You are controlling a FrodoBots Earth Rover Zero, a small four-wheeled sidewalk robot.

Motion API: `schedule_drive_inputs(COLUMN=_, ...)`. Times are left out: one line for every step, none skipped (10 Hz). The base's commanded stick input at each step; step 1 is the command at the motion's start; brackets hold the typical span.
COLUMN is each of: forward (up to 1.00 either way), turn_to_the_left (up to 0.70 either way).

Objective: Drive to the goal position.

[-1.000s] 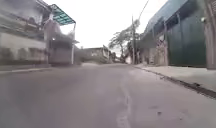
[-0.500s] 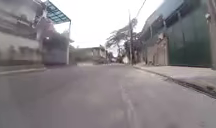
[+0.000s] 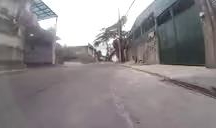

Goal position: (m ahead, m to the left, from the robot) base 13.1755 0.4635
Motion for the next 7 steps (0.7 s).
schedule_drive_inputs(forward=1.00, turn_to_the_left=0.00)
schedule_drive_inputs(forward=1.00, turn_to_the_left=0.00)
schedule_drive_inputs(forward=1.00, turn_to_the_left=0.00)
schedule_drive_inputs(forward=1.00, turn_to_the_left=0.00)
schedule_drive_inputs(forward=1.00, turn_to_the_left=0.00)
schedule_drive_inputs(forward=1.00, turn_to_the_left=0.00)
schedule_drive_inputs(forward=1.00, turn_to_the_left=0.00)
